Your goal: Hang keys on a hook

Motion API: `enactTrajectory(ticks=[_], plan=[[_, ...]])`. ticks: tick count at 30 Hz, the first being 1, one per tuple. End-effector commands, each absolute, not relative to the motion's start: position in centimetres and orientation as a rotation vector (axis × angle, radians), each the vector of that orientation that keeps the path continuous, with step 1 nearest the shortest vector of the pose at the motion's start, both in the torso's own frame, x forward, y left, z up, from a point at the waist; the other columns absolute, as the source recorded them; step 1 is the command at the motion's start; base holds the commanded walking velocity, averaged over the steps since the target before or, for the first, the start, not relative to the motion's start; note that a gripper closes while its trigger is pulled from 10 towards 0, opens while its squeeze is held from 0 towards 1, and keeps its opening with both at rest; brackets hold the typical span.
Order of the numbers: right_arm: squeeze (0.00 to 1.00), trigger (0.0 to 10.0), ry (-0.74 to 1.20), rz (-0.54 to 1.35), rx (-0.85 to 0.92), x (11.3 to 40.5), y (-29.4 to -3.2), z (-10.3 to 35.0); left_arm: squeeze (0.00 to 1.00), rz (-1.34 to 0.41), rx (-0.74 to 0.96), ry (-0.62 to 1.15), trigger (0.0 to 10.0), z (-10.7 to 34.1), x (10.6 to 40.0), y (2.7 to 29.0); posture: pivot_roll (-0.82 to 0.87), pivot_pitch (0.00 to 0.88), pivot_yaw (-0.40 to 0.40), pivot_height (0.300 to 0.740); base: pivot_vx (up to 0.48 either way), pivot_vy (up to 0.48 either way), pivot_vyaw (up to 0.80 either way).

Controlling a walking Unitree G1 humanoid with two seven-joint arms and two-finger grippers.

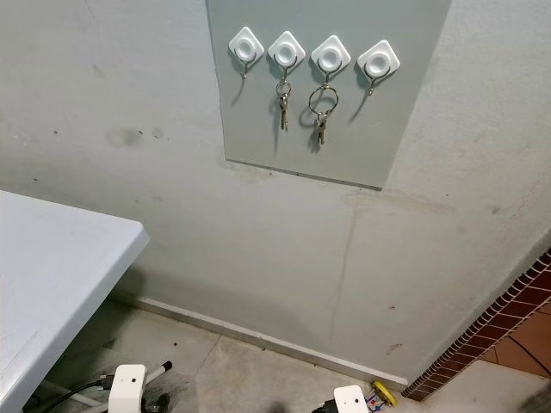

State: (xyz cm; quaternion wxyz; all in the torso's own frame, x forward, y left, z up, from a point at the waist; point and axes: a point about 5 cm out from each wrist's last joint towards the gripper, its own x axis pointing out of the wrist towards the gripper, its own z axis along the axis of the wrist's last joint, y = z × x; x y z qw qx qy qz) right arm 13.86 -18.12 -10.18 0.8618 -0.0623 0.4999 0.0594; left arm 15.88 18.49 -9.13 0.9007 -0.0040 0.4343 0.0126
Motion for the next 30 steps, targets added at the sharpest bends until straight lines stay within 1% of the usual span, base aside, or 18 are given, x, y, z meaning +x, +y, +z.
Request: enactTrajectory(ticks=[1,30], plan=[[0.00,10.0,1.052,0.136,-0.127,14.02,-17.92,-10.16,0.00,0.036,-0.011,0.918,10.0,-9.32,15.46,18.68,-0.08,0.000,0.003,0.728,0.000,0.000,0.00],[0.00,10.0,1.055,0.171,-0.168,13.94,-18.12,-10.16,0.00,0.022,0.017,0.929,10.0,-9.42,15.27,18.56,-0.08,0.000,-0.005,0.728,0.000,0.000,0.00]])
